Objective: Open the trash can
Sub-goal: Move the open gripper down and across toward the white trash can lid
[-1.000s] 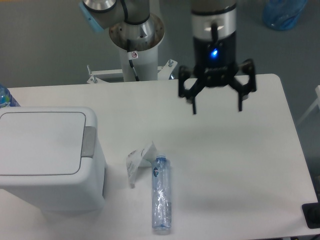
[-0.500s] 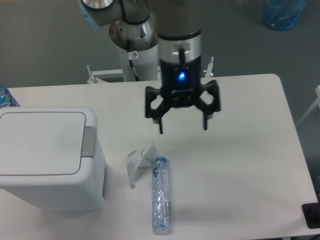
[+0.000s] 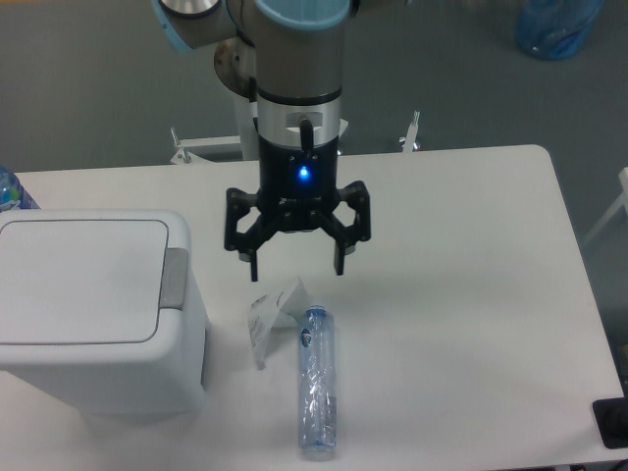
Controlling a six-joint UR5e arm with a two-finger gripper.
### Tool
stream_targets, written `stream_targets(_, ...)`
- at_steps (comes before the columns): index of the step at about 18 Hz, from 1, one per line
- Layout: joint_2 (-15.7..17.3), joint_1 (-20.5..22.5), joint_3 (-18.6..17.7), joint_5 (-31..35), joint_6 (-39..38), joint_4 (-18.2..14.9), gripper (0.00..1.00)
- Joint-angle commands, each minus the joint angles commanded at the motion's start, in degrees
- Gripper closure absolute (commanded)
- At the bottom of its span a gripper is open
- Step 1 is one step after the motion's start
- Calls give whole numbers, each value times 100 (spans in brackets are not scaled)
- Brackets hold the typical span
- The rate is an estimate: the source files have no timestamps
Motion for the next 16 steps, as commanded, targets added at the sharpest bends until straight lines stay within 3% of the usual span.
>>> stream_targets(16, 9, -264, -79, -9, 0, 0, 0)
